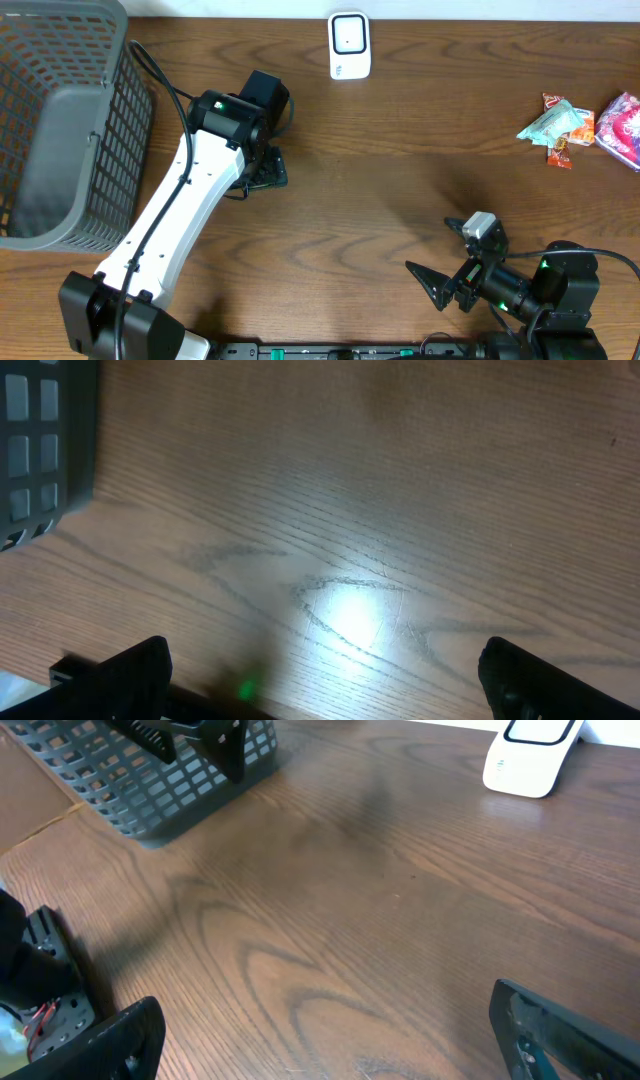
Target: Scan the item barcode
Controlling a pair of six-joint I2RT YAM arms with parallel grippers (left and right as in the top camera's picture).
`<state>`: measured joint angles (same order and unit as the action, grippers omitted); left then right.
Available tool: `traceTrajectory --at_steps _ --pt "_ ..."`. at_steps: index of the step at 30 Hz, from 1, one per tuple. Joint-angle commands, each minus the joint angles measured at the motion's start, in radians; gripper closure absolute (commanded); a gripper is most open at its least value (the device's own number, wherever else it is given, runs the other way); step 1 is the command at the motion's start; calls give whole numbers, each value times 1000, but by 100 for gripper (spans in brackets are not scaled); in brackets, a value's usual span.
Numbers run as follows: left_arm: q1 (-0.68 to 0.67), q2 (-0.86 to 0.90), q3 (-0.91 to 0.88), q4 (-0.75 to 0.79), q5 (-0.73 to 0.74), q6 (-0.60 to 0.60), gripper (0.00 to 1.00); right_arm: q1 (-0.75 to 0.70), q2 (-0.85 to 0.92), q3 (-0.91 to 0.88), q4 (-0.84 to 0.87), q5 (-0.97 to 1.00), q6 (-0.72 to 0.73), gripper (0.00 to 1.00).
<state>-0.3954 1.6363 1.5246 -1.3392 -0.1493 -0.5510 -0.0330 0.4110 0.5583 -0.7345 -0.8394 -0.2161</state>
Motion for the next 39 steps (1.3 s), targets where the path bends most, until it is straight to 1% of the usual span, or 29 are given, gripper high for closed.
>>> traceTrajectory --at_steps 1,18,20,23,28,32,39 --pt "1 8 3 -6 -17 -12 2 8 -5 -6 10 -1 -9 1" --pt "1 8 3 -6 -17 -12 2 10 -18 -6 31 26 -9 1" --pt "1 8 3 -6 -16 -11 2 20 -53 -7 40 73 -9 1" --pt "1 8 3 -6 -16 -12 2 50 -156 -17 43 173 -9 1" --pt "1 8 3 -6 -16 -12 2 62 -293 -46 43 238 -9 1" --pt "1 8 3 -6 -16 -12 2 63 -334 -80 56 240 -9 1" --pt "1 8 3 -6 -16 -12 2 100 -350 -181 225 259 -9 1"
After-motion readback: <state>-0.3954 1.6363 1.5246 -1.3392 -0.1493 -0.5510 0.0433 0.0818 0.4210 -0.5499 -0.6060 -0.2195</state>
